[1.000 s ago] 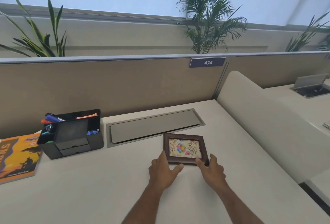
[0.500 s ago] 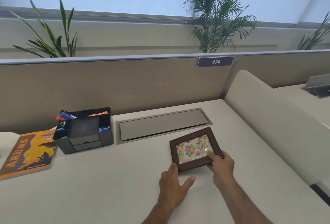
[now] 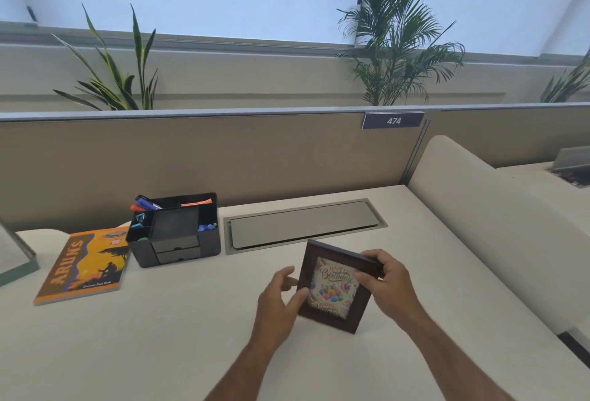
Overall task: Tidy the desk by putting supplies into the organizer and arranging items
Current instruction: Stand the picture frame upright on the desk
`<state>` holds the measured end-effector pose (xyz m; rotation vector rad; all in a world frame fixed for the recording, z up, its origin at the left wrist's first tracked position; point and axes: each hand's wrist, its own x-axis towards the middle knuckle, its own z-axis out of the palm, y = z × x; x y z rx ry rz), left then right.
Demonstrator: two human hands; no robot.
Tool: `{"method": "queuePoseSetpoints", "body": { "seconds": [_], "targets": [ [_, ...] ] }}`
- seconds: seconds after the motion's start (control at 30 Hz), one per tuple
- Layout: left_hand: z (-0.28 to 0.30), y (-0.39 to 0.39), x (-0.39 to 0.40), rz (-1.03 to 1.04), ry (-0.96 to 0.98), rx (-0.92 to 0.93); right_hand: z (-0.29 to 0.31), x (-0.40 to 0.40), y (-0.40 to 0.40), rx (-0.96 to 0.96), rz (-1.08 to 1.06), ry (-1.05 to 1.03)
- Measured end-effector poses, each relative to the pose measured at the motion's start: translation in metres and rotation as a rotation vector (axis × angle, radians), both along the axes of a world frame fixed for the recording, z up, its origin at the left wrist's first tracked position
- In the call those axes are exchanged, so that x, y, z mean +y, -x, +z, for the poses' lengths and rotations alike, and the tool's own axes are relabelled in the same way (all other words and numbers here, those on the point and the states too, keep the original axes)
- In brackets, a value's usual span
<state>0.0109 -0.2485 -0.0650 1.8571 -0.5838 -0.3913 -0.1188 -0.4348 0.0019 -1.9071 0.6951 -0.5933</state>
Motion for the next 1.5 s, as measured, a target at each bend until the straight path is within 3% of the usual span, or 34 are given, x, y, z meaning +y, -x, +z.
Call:
{"method": "queuePoseSetpoints", "body": {
  "seconds": [0.23, 0.37, 0.53, 0.87, 1.33, 1.5],
  "targets": [
    [-0.003, 0.000, 0.004, -0.095, -0.005, 0.089, -0.005, 0.014, 0.010, -0.130, 0.078, -0.234],
    [-0.003, 0.009, 0.006, -0.184, 0.000, 0.193, -0.030, 0.026, 0.015, -0.063, 0.105, -0.371],
    [-0.004, 0.013, 0.010, -0.258, -0.005, 0.250, -0.050, 0.033, 0.026, 0.053, 0.165, -0.392],
    [-0.011, 0.014, 0.013, -0.286, 0.025, 0.387, -0.050, 0.034, 0.024, -0.007, 0.298, -0.586],
    [-0.007, 0.018, 0.014, -0.240, -0.027, 0.417, -0.047, 0.032, 0.030, 0.088, 0.350, -0.513],
    [-0.011, 0.016, 0.017, -0.248, -0.015, 0.426, -0.059, 0.032, 0.035, -0.009, 0.267, -0.544]
  ]
}}
